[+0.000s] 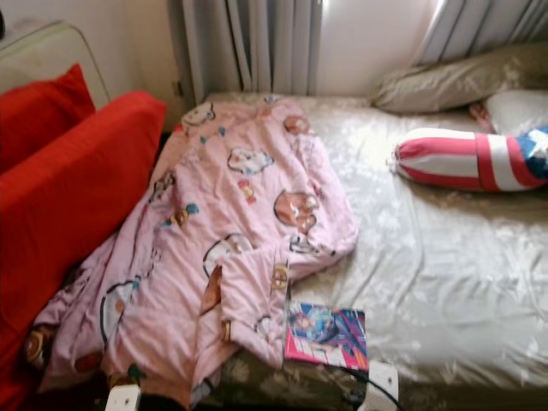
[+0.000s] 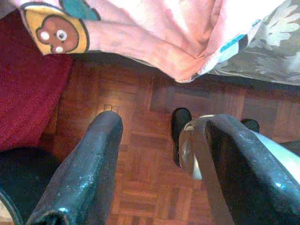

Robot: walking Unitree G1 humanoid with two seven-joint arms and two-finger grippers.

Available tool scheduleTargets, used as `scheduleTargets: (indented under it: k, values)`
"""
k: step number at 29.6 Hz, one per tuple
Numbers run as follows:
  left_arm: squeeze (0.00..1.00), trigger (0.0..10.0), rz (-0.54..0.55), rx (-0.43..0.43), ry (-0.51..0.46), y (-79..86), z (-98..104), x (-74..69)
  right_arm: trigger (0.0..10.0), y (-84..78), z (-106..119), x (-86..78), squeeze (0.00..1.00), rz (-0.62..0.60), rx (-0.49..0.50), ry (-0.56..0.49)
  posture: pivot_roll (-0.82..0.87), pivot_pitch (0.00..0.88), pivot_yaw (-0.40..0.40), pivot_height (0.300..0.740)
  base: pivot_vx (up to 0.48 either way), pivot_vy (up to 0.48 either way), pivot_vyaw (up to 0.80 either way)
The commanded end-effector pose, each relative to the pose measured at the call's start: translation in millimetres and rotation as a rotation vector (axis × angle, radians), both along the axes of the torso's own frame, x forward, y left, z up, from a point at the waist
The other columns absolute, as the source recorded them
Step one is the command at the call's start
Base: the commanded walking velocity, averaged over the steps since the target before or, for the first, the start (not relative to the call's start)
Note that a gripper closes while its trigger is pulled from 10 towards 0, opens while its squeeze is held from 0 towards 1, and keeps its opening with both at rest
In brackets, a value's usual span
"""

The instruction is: Clean up the room

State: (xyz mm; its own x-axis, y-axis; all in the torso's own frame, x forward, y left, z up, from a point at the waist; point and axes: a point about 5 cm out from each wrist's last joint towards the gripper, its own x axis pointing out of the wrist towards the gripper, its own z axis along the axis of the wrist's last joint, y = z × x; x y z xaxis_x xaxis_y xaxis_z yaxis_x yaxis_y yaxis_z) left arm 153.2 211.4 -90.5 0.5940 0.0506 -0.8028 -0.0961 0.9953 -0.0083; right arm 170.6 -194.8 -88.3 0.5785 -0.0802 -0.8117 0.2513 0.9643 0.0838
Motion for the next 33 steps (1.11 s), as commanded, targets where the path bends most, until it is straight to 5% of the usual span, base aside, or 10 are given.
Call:
scheduleTargets:
  k: [1,33]
  values:
    - [0.00,10.0,-0.002,-0.002,0.022,-0.9,-2.4,-5.0,10.0,-0.7,-0.3,-0.8,0.00,0.003,-0.001,0.003,0.08,0.036,-0.015,0.740,0.000,0.000,0.00]
    - [0.00,10.0,0.005,-0.024,0.010,-3.0,-2.1,-4.0,10.0,1.7,1.2,2.1,0.00,0.026,0.013,-0.022,0.08,0.042,-0.021,0.740,0.241,0.000,0.10]
